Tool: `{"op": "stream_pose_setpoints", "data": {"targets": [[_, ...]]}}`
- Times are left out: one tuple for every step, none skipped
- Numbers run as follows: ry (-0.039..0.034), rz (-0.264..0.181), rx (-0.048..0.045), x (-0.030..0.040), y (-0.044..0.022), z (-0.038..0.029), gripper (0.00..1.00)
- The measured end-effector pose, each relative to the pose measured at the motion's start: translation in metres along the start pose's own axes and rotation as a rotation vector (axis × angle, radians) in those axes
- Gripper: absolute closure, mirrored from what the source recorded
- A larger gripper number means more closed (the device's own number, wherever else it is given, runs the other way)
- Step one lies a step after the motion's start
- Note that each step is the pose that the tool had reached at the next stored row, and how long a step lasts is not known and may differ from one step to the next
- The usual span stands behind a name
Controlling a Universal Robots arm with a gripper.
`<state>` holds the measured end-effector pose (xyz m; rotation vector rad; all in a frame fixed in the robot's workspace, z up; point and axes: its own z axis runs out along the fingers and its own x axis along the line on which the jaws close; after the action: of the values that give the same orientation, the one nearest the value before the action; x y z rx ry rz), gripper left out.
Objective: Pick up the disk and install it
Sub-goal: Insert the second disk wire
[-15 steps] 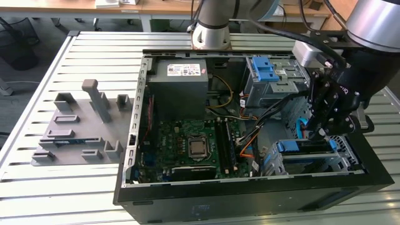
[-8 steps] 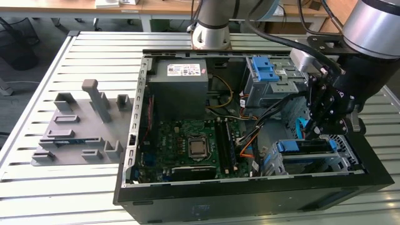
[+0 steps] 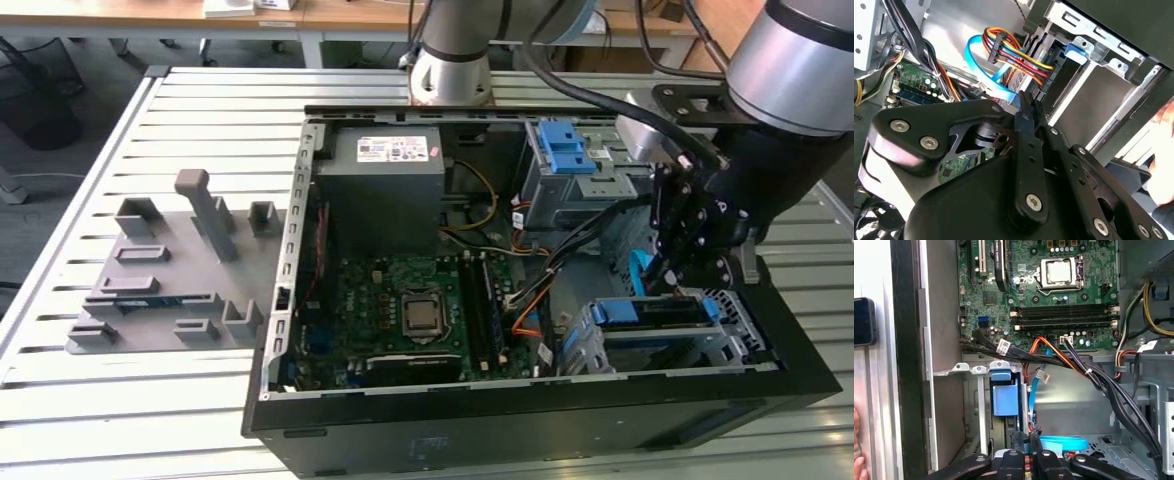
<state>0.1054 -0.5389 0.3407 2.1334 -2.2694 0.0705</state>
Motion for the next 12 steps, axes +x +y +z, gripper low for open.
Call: {"op": "stream_pose_setpoints", "data": {"targets": [[0.0011, 0.000, 0.0000, 0.0003, 0.0000, 0.0001, 0.84], [0.0011, 0.000, 0.0001, 0.0006, 0.0000, 0.0002, 0.84], [0.0008, 0.000, 0.0001, 0.0011, -0.0001, 0.0006, 0.84], [-0.0027, 0.000, -0.0001, 0.0020, -0.0001, 0.0009, 0.84], [-0.0157, 0.000, -0.0009, 0.0033, -0.0002, 0.0011, 0.84], [-0.0311, 0.000, -0.0019, 0.0047, -0.0003, 0.0012, 0.84], [-0.0459, 0.001, -0.0028, 0.0061, -0.0004, 0.0013, 0.84], [-0.0574, 0.001, -0.0034, 0.0077, -0.0005, 0.0014, 0.84], [-0.0605, 0.001, -0.0036, 0.0095, -0.0006, 0.0016, 0.84], [-0.0608, 0.001, -0.0037, 0.0106, -0.0010, 0.0018, 0.84], [-0.0608, 0.001, -0.0038, 0.0114, -0.0019, 0.0019, 0.84], [-0.0608, 0.001, -0.0038, 0.0120, -0.0030, 0.0020, 0.84]]}}
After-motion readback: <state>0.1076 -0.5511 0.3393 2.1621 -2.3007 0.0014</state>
